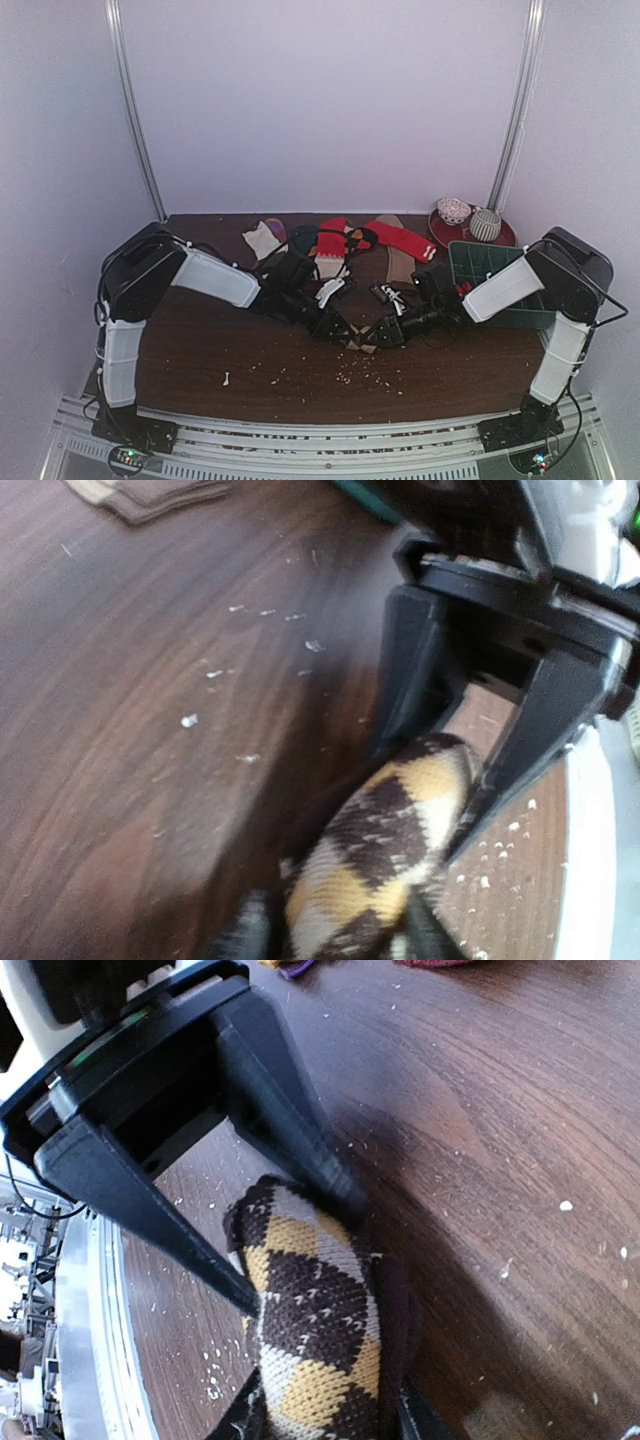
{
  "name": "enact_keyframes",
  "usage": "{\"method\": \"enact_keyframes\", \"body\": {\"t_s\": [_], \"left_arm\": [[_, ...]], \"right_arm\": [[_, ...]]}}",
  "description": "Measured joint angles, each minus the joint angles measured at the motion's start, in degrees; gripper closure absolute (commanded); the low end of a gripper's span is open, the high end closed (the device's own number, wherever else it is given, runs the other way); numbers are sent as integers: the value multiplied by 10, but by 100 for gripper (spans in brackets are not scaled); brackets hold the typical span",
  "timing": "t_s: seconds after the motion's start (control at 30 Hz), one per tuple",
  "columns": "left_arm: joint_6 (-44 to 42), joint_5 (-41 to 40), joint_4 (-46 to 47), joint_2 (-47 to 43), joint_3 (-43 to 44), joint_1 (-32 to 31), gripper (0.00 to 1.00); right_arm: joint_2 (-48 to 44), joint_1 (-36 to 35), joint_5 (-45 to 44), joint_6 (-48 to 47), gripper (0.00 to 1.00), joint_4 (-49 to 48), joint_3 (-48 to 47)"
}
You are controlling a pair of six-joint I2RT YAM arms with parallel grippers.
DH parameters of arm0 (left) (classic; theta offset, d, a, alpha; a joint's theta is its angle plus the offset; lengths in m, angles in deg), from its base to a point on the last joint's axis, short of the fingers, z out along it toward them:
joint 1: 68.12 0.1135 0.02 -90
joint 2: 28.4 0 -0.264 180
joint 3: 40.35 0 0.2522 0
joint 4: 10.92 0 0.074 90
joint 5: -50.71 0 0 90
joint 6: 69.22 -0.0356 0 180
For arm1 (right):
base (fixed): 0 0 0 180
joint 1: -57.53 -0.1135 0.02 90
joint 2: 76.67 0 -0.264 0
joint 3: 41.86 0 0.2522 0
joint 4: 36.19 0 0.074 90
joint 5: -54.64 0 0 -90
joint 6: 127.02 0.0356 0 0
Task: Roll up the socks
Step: Pick up the pair of socks from the center of the board.
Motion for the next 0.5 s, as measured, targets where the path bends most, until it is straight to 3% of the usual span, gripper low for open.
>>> {"method": "enact_keyframes", "body": {"t_s": [0.07,0.27,0.5], "left_arm": [[-1,-27,-13,-10,0,0,5],[-7,-128,-84,-75,-14,9,2],[-12,-235,-103,-221,-36,23,2]], "right_arm": [[-11,-2,-16,9,100,-3,6],[-75,9,-76,29,100,35,22],[-254,44,-195,57,100,137,22]]}}
